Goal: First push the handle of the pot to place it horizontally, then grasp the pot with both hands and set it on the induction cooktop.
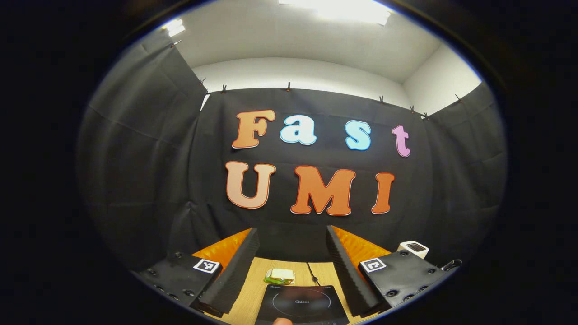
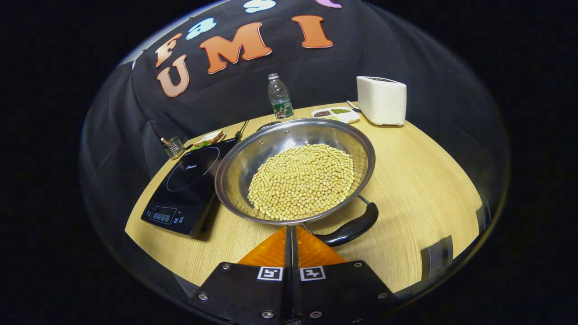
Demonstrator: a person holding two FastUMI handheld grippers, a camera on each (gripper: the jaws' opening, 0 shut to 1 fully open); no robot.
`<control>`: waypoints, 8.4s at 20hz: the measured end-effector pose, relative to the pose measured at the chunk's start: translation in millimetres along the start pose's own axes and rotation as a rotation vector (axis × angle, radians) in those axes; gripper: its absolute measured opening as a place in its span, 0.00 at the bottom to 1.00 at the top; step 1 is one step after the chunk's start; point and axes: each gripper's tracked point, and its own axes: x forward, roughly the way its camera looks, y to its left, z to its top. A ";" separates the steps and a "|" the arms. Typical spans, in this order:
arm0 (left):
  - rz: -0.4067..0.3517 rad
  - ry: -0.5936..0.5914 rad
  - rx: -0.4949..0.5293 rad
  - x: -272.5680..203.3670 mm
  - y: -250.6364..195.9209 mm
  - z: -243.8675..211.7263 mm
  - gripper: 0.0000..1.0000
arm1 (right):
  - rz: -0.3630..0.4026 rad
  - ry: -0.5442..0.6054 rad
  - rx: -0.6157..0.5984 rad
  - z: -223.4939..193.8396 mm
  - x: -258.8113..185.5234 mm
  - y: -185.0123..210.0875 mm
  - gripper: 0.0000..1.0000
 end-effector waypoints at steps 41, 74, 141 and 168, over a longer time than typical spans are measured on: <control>-0.038 0.096 0.023 76.5 -34.1 -67.7 0.96 | -0.221 0.017 0.164 59.8 73.6 -124.0 0.00; -0.067 0.228 0.046 95.6 -61.7 -152.9 0.99 | -0.275 0.008 0.228 108.9 121.4 -175.7 0.00; -0.159 0.824 0.136 86.3 -96.0 -350.9 0.60 | -0.100 -0.093 0.079 190.6 58.9 12.0 0.48; 0.044 0.943 0.126 50.1 44.1 -330.5 0.60 | 0.066 0.082 0.026 121.1 164.9 193.8 0.49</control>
